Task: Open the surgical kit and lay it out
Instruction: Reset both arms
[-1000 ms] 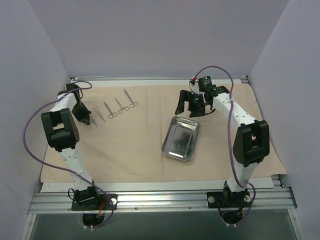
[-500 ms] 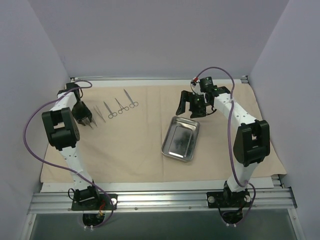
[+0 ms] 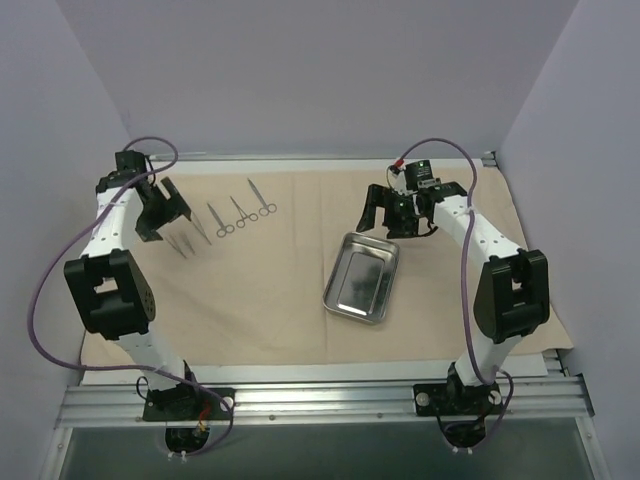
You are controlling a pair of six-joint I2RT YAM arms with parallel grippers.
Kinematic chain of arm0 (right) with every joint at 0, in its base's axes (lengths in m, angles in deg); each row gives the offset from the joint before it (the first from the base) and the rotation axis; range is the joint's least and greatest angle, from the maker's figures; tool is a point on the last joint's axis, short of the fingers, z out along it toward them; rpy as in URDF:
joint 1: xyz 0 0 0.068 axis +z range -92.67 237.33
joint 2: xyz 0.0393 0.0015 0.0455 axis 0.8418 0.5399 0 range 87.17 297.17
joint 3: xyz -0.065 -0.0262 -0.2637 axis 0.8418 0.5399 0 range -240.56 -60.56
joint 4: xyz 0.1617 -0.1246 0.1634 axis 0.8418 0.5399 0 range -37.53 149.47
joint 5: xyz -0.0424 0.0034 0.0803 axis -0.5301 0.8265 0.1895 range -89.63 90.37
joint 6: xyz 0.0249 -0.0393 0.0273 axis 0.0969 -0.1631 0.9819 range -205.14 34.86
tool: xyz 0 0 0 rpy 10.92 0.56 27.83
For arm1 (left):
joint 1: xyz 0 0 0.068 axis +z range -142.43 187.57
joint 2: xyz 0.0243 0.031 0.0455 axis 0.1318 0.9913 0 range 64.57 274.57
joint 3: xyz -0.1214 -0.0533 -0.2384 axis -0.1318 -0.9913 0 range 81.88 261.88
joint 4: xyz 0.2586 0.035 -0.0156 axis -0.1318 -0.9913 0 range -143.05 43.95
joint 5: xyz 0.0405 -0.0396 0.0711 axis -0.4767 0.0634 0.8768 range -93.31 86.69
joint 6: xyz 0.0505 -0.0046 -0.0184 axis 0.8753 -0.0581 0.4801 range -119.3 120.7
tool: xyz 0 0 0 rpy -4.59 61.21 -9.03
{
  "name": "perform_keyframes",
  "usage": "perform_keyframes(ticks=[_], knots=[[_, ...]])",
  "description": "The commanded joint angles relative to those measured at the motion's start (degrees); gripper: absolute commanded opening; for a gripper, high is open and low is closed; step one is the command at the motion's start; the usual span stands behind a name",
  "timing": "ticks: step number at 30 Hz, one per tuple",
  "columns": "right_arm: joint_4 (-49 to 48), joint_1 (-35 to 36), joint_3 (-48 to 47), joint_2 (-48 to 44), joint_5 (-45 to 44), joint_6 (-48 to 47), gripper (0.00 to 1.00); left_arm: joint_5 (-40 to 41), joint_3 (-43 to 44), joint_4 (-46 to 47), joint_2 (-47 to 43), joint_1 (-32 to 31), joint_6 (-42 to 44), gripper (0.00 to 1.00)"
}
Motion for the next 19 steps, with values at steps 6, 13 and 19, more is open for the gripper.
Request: perform_keyframes(ticks=[6,13,19], knots=[[-27.0,1.0,25.3,-15.6,-2.7,8.2,1.00,-18.1,-23.0,27.9,-23.0,-14.9,-7.8,0.94],[-41.6,6.9,42.7,-33.8,-11.5,13.2,1.00,-32.4,-44.7,56.3,-34.0,-21.8,-18.8,0.94],[-48.2,11.0,57.2,-51.1,-17.2,10.9,1.00,-37.1,-65.6,96.9,-42.1,-27.0,-33.1,0.94]])
